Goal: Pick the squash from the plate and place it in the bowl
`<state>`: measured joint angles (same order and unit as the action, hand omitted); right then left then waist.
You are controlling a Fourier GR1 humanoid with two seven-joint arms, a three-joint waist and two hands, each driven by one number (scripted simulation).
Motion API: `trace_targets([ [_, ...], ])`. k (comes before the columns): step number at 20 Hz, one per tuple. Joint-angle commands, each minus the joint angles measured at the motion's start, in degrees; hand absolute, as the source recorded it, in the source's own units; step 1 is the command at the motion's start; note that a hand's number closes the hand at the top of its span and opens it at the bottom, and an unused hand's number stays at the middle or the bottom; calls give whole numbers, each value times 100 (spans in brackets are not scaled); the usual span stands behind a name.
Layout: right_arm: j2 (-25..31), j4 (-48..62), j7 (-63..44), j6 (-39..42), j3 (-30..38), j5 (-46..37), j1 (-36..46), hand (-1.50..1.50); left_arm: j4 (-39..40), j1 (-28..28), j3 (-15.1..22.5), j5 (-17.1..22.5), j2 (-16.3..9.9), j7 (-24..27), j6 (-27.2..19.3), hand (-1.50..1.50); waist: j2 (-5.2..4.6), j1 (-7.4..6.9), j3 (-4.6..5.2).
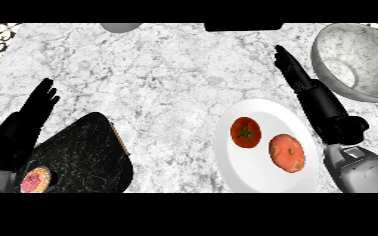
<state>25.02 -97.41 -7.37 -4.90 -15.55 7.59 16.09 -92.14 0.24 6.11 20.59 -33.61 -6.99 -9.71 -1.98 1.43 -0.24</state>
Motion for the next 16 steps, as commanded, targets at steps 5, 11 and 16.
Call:
trace_targets([
  [5, 541, -308, 679, 1815, -1113, 266, -1283, 150, -48, -462, 373, -392, 774, 418, -361, 0, 206, 10, 19],
  [11, -78, -205, 2488, 31, -69, -97, -2259, -150, -29, -489, 675, -536, 1236, 410, -654, 0, 214, 245, -13],
  [16, 381, -534, 4354, 777, 447, 312, -3413, -150, 109, -707, 833, -760, 1399, 369, -658, 0, 219, 44, 14],
])
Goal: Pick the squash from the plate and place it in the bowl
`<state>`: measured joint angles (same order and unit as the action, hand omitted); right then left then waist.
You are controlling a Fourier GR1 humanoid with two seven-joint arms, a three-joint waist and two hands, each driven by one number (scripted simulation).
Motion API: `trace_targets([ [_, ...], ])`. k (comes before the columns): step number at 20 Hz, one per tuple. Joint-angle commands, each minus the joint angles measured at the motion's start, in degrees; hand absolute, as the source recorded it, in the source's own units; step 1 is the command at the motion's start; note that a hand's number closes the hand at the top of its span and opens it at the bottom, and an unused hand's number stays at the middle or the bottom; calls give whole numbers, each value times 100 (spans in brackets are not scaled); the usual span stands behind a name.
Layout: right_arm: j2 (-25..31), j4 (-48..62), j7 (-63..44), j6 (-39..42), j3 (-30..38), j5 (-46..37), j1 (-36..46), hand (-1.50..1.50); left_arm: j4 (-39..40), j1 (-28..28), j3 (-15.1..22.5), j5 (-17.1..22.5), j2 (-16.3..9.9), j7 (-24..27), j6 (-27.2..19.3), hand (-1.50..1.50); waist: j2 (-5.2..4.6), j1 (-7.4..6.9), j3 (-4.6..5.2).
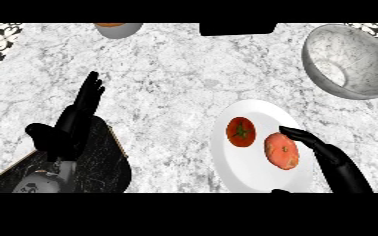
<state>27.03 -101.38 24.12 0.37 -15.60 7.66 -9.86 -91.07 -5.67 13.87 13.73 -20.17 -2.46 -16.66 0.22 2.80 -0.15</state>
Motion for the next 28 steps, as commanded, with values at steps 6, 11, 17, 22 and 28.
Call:
trace_targets([
  [6, 636, -1376, -540, -266, 1229, 50, -580, -150, 269, -432, 147, -337, 449, -186, -96, 0, -10, -206, 20],
  [11, 950, -1868, -1816, -126, 1244, -155, -524, -150, 541, -234, 236, -599, 662, 282, -79, 0, -19, -271, 20],
  [17, 1684, -1841, -3030, 631, 1553, 286, -362, -150, 302, -242, 132, -506, 650, 153, 72, 0, -22, -312, 20],
  [22, 1826, -1551, -3835, 1025, 1230, 149, 135, -150, 394, -234, 121, -599, 617, 62, 210, 0, -32, -337, 18],
  [28, 1172, -1159, -3502, 1376, 891, -631, -45, -150, -150, -28, 20, -745, 775, -207, 192, 0, -16, -280, 14],
])
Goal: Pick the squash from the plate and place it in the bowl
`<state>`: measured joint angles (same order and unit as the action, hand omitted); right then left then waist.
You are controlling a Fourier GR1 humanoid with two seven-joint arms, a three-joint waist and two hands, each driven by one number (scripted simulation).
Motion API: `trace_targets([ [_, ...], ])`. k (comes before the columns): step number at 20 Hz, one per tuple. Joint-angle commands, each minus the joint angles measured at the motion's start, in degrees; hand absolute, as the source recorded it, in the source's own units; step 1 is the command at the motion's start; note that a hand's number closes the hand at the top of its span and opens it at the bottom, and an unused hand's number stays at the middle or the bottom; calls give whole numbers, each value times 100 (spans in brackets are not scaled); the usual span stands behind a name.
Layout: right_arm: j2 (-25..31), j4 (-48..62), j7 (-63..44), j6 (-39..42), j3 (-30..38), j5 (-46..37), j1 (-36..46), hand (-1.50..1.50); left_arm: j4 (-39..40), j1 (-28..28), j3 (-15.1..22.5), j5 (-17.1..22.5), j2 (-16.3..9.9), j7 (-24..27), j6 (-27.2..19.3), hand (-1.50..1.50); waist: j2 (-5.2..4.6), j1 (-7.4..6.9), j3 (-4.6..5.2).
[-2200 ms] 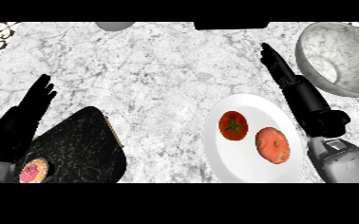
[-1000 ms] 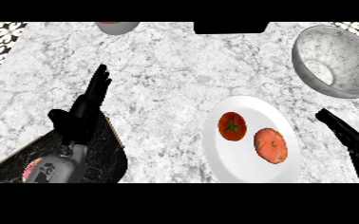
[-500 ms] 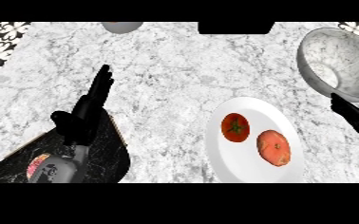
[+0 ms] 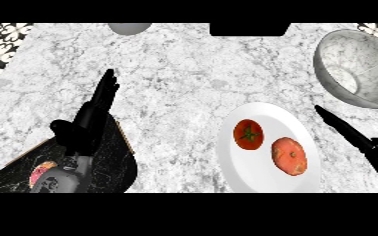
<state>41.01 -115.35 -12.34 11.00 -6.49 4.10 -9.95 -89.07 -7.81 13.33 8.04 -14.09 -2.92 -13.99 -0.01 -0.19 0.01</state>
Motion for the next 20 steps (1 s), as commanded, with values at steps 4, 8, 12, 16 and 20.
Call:
trace_targets([
  [4, -324, 737, 520, 861, 397, -74, 193, -150, -99, 230, -196, -162, 93, -58, 240, 0, 6, 19, -2],
  [8, -674, 604, 811, 998, 486, -222, -237, -150, -77, 154, -222, -339, 262, -110, 240, 0, 7, 39, -2],
  [12, -750, 591, 668, 1322, 853, 332, -12, -150, -363, -4, -294, -322, 317, -470, 234, 0, 10, 32, -2],
  [16, -1085, 1184, 1048, 1586, 967, 98, 103, -150, 100, -77, -275, -622, 555, -181, 271, 0, 1, 34, -2],
  [20, -1515, 1383, 928, 1523, 775, -31, 231, -150, -232, 99, -344, -674, 547, -243, 282, 0, 2, 6, -3],
])
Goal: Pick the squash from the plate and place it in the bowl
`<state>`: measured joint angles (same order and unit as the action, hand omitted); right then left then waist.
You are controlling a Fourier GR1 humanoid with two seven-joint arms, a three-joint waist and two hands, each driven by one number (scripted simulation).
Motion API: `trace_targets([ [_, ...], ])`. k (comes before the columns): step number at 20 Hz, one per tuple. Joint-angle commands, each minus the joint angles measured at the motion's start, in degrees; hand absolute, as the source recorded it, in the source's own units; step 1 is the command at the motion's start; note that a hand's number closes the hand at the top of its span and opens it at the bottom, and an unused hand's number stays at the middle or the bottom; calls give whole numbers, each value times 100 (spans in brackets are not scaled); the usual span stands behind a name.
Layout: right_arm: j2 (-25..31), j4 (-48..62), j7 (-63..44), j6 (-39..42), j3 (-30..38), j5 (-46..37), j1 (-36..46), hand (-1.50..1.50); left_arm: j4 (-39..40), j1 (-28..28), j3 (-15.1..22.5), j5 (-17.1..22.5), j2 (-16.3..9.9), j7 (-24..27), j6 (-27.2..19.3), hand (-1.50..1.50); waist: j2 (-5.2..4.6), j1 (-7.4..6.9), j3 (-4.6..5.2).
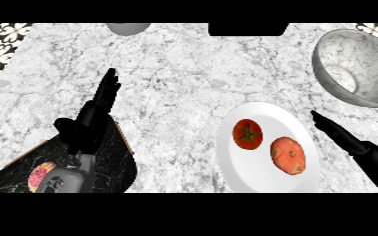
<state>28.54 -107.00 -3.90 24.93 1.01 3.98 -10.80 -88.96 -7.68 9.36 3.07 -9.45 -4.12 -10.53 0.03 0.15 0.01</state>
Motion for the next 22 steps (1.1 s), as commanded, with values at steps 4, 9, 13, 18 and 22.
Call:
trace_targets([
  [4, -663, -98, -135, 133, -100, -305, -227, -150, 363, -181, -262, -40, 146, 39, 270, 0, -1, 14, 0],
  [9, -788, 648, 283, 425, 195, -480, -51, -150, -324, 167, -352, -57, 47, -270, 450, 0, 0, -9, -2],
  [13, -1199, 780, 280, 224, -148, -1049, 221, -150, 49, -209, -471, -231, 219, -202, 414, 0, -1, -4, -1],
  [18, -926, 1852, 1202, 146, 182, -1626, 474, -150, 289, -149, -497, -315, 298, 129, 449, 0, -6, -12, -3],
  [22, -1088, 1691, 965, -397, -265, -2468, 359, -150, 378, -450, -309, -552, 554, -43, 202, 0, -6, 1, -2],
])
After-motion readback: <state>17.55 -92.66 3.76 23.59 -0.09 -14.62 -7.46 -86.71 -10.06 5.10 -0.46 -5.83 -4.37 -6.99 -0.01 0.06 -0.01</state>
